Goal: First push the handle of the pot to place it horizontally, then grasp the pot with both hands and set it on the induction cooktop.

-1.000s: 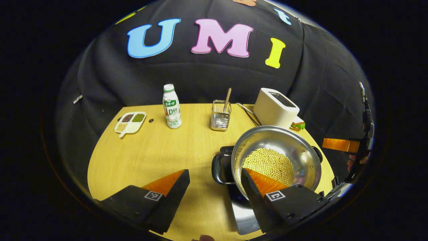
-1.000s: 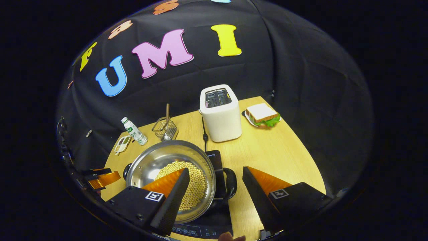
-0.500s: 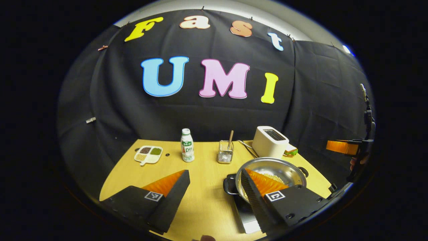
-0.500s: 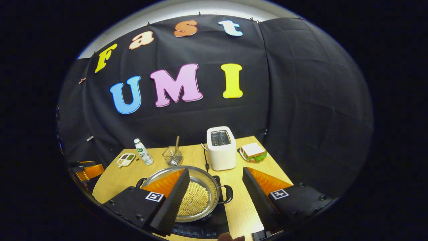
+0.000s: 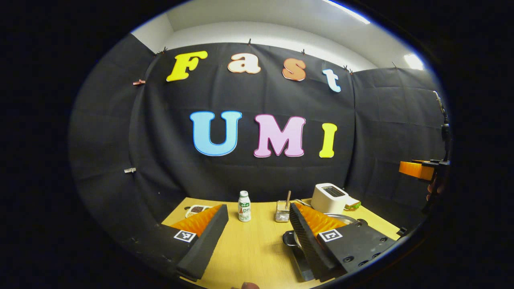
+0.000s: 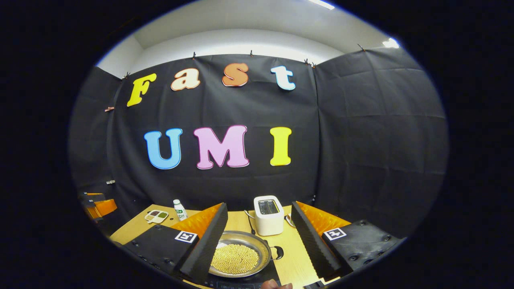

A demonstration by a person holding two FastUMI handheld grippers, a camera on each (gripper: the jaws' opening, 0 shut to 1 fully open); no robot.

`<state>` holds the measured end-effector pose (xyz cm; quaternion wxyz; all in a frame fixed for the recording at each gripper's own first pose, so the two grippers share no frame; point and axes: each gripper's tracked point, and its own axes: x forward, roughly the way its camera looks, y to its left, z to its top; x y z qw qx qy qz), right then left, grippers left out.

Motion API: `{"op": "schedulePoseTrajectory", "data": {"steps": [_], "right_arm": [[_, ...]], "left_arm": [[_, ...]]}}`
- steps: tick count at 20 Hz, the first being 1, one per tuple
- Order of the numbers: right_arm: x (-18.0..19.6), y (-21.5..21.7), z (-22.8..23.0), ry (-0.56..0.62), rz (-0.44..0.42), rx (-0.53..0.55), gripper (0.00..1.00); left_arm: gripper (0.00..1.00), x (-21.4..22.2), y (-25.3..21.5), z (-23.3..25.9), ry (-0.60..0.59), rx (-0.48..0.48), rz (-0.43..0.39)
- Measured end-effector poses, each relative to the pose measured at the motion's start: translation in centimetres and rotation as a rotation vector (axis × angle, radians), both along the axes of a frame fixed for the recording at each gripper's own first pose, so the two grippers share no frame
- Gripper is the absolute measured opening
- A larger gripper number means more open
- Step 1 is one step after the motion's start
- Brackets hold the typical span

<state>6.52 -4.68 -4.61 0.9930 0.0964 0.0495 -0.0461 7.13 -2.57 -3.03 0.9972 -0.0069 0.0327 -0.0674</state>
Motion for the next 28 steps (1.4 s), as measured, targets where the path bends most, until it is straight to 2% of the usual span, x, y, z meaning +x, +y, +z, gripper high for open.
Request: {"op": "schedulePoseTrajectory", "data": {"steps": [5,8,17,28], "right_arm": [[-2.9,1.4,4.0,-0.09,-0.026,-0.051,0.98],[-3.9,1.8,4.9,-0.113,-0.037,-0.079,0.98],[-5.2,2.2,4.3,-0.082,-0.024,-0.084,0.97],[-5.3,2.0,3.8,-0.07,-0.016,-0.088,0.97]], "left_arm": [[0.95,-2.9,2.5,2.9,-0.089,-0.009,0.037],[0.95,-4.2,3.7,4.0,-0.117,-0.015,0.055],[0.95,-4.9,4.7,3.5,-0.095,-0.018,0.089],[0.96,-5.1,3.5,3.8,-0.098,0.003,0.066]]}}
